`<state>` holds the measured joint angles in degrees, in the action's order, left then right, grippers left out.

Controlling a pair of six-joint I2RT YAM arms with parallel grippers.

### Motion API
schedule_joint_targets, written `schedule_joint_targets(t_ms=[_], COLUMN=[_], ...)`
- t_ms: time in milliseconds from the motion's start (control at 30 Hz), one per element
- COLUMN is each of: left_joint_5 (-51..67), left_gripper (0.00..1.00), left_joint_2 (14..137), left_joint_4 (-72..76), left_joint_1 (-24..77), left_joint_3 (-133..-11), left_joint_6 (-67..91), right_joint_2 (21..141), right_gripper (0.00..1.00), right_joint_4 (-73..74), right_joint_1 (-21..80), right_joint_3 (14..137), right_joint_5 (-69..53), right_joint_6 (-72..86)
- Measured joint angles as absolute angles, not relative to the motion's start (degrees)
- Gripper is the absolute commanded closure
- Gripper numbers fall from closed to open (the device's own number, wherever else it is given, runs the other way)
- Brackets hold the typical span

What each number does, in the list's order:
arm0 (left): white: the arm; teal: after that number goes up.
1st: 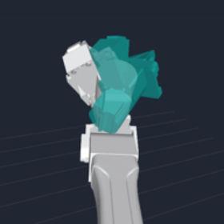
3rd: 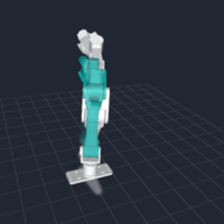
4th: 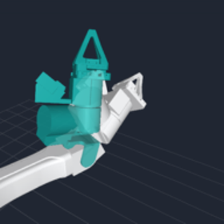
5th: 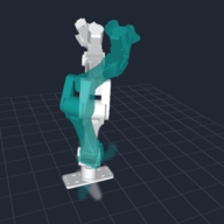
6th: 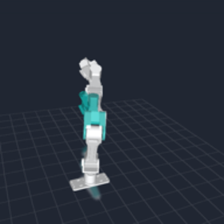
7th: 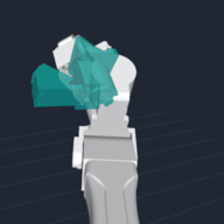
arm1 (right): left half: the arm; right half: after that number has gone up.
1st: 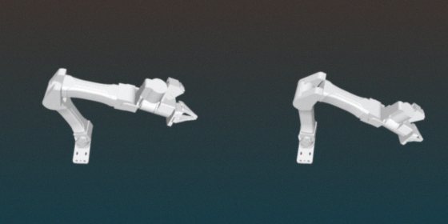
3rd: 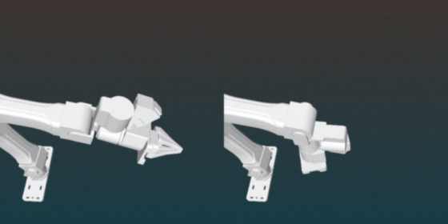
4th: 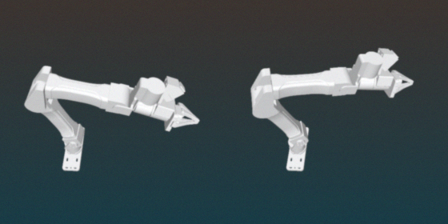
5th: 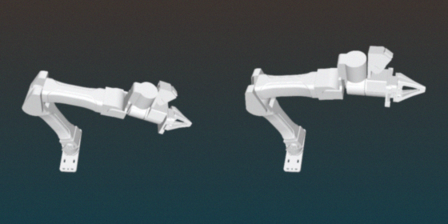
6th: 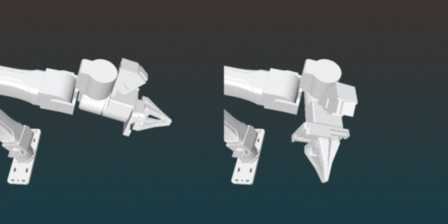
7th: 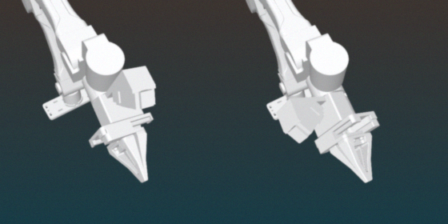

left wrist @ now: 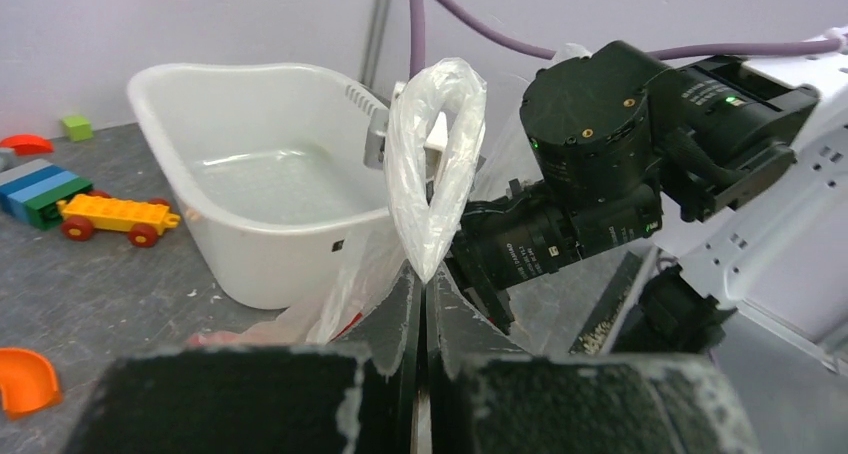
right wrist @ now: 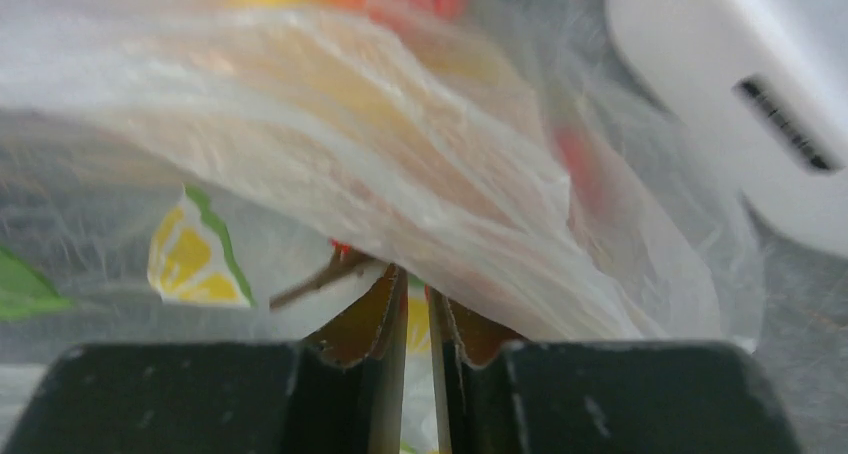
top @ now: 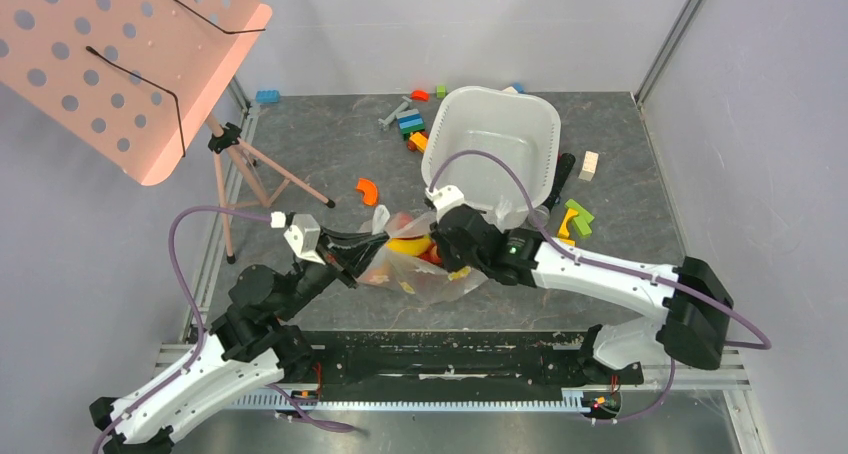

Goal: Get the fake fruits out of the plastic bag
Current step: Adjust the plastic bag at the center of the board.

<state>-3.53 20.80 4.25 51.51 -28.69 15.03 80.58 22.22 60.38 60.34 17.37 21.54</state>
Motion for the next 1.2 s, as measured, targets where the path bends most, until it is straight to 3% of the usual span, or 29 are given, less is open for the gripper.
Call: schedule_joint_targets(t_ms=[167,333,433,567,667,867,1067,1200], left_joint_5=[1.6,4.7,5.4,5.2,3.1,-4.4,-6.2,-5.0], left_gripper=[0.97,0.79,0.44,0.09,0.03,0.12,0.62,0.94], left_joint_2=[17.9,15.4,14.5,14.4,16.1,27.1,43.5,51.5], left_joint_4=[3.3,2.2,1.8,-0.9,-6.1,-15.3,-20.5,-21.5], left_joint_1=[51.5,51.5,51.5,51.5,51.5,51.5,51.5,52.0], left_joint_3=[-26.0,-23.4,-22.9,-24.0,-28.6,-47.5,-65.7,-69.7], left_joint_6=[14.9,15.2,15.7,16.4,17.6,18.8,19.9,21.8], right_joint_2=[73.0,67.2,64.4,60.8,58.4,55.2,54.7,53.8], right_gripper=[0.78,0.73,0.70,0.69,0.68,0.71,0.81,0.93], right_joint_4=[18.1,12.0,8.0,4.1,1.5,-5.7,-8.4,-8.7], right_joint_1=[61.3,62.9,63.0,63.1,63.1,63.2,63.2,63.2], right_joint_3=[48.4,38.2,32.9,27.9,27.2,26.7,25.5,24.7], right_joint_5=[10.3,6.8,6.0,6.2,7.7,11.4,15.4,18.2], right_joint_6=[22.1,23.5,24.9,27.0,28.6,32.5,37.3,41.6])
